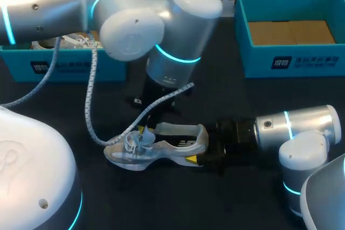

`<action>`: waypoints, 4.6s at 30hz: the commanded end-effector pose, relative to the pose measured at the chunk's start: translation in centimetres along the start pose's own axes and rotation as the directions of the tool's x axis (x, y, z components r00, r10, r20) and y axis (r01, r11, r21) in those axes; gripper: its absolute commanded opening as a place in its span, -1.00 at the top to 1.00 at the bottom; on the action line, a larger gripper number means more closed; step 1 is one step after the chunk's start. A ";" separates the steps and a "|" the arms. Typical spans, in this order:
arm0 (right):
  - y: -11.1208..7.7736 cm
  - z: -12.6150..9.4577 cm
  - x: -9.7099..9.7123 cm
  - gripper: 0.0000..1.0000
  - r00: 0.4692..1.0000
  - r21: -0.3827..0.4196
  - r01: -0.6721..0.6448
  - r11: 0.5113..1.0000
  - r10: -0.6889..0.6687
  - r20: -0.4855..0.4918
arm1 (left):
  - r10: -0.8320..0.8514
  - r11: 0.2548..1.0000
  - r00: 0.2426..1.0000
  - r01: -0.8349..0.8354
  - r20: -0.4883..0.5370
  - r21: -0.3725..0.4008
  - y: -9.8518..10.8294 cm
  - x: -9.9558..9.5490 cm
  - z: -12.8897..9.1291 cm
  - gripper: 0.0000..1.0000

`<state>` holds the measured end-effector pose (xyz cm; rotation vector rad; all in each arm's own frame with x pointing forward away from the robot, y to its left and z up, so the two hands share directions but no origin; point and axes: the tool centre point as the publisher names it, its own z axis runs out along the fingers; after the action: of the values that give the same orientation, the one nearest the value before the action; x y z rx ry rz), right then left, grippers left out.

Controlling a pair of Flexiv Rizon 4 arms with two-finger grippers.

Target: Take the shoe out of the shoebox, open the shoe tongue, remove and reinsert the insole, then place the shoe into the shoebox

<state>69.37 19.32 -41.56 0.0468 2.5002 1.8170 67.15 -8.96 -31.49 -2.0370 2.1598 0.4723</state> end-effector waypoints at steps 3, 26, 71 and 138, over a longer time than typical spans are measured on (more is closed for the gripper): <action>0.1 0.1 0.1 1.00 1.000 0.004 0.000 1.000 0.000 0.001 | -0.029 0.999 0.956 0.035 -0.293 0.015 0.6 -5.1 2.1 1.00; 0.1 0.1 0.1 1.00 1.000 0.004 0.000 1.000 0.000 0.001 | -0.051 0.998 0.945 0.040 -0.322 -0.042 -0.7 -5.4 9.0 0.68; 0.1 0.1 0.1 1.00 1.000 0.004 0.000 1.000 0.000 0.001 | 0.320 0.933 0.903 -0.247 -0.288 0.260 -0.7 -8.6 -5.0 -0.87; 0.1 0.1 0.1 1.00 1.000 0.004 0.000 1.000 0.000 0.001 | 0.985 0.100 0.158 -0.861 0.075 0.498 1.1 3.8 -6.0 1.00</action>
<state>69.35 19.32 -41.57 0.0471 2.5002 1.8167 65.93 -13.25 -24.72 -0.1574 3.1023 -0.3043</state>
